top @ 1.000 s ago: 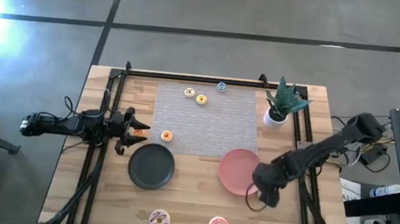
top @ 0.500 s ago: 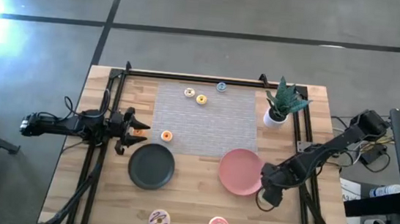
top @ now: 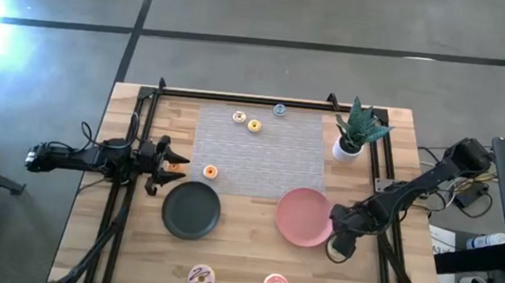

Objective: Pick & Place donuts
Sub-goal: Put the large light blue donut on the pink plate

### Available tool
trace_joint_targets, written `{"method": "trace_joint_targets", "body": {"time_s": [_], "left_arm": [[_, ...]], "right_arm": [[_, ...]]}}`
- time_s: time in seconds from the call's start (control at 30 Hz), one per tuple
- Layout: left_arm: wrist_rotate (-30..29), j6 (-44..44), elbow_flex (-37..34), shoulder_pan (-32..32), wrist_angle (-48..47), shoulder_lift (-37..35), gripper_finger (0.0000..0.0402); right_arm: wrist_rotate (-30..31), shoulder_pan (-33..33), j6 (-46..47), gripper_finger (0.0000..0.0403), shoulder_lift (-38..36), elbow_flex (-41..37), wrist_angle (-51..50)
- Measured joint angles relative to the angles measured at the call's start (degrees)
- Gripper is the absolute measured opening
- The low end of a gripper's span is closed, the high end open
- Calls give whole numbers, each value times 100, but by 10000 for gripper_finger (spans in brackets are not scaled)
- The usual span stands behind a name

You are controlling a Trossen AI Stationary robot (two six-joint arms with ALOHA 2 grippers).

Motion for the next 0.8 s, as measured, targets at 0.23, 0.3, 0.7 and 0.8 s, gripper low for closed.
{"method": "trace_joint_targets", "body": {"time_s": [0.23,0.3,0.7,0.8], "left_arm": [[0,0,0,0,1,0,204],[0,0,0,0,0,0,204],[0,0,2,0,0,4,204],[0,0,1,0,0,2,204]], "right_arm": [[-473,1,-923,67,-125,46,333],[-886,11,-1003,30,-187,42,353],[580,-729,-625,14,-1358,444,397],[712,-1211,-532,14,-1265,417,408]]}}
